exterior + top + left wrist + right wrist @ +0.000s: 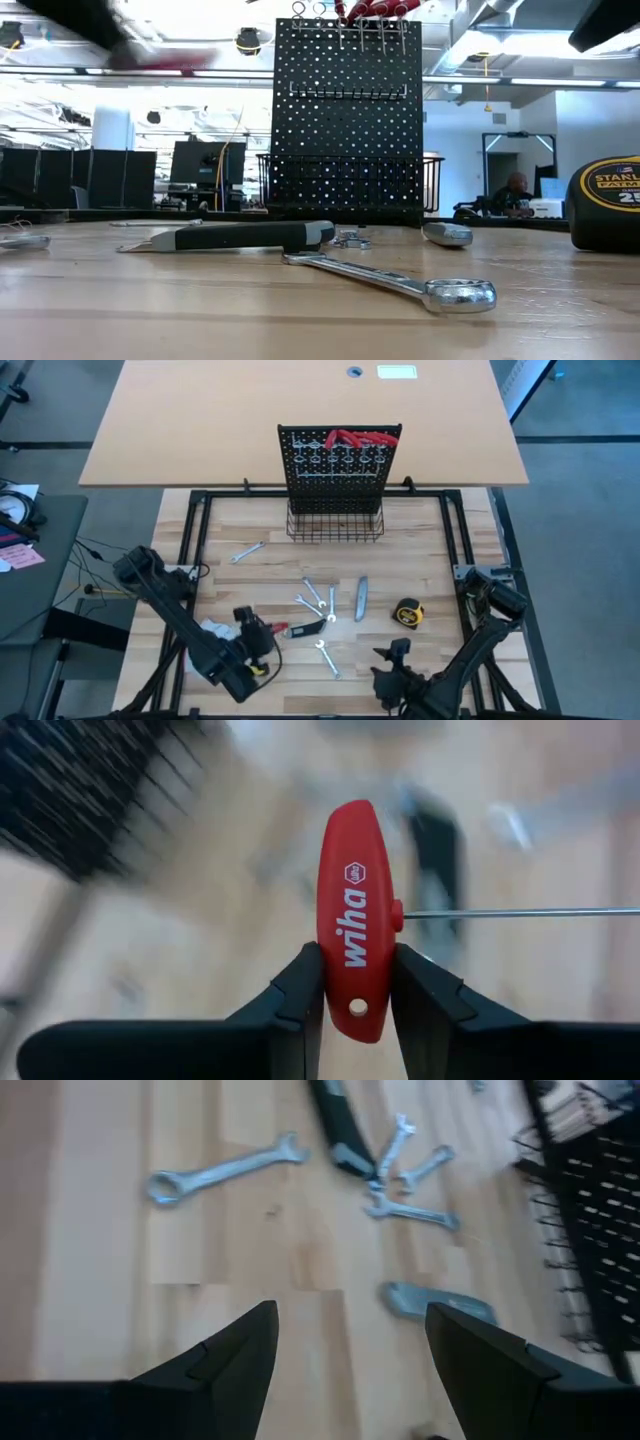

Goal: Hang tools onto peg board
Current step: Hang the red allen wrench on the pegboard

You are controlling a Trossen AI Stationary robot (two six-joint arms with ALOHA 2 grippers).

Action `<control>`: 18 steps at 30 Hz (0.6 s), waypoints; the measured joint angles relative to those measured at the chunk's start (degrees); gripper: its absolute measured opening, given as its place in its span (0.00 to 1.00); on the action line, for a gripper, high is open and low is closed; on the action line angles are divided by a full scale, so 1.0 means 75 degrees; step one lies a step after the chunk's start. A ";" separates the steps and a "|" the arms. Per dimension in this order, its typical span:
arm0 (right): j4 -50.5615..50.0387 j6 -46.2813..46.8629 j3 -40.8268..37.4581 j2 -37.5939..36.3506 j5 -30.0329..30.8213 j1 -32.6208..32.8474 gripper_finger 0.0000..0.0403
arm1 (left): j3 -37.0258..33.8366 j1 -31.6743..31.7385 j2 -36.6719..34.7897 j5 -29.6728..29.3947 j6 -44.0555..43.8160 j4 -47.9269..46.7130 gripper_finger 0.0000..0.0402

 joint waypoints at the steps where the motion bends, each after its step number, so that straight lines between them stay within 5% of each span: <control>1: -0.0109 0.0119 0.0000 0.0000 0.0042 -0.0010 0.66 | 0.0210 0.0117 -0.0146 -0.0505 0.0296 -0.0303 0.20; 5: -0.0396 0.0361 0.0000 0.0000 0.0189 -0.0056 0.66 | 0.1039 0.0794 -0.0729 -0.2216 0.1997 -0.1292 0.20; 10: -0.0525 0.0360 0.0000 0.0000 0.0449 -0.0194 0.66 | 0.2170 0.2050 -0.1632 -0.3478 0.5603 -0.0988 0.20; 16: -0.0928 0.0291 0.0000 0.0000 0.0835 -0.0583 0.66 | 0.3279 0.3899 -0.2439 -0.3599 1.0654 0.1415 0.20; 18: -0.1104 0.0288 0.0003 0.0000 0.0923 -0.0771 0.66 | 0.3479 0.4564 -0.2603 -0.2916 1.2392 0.2724 0.20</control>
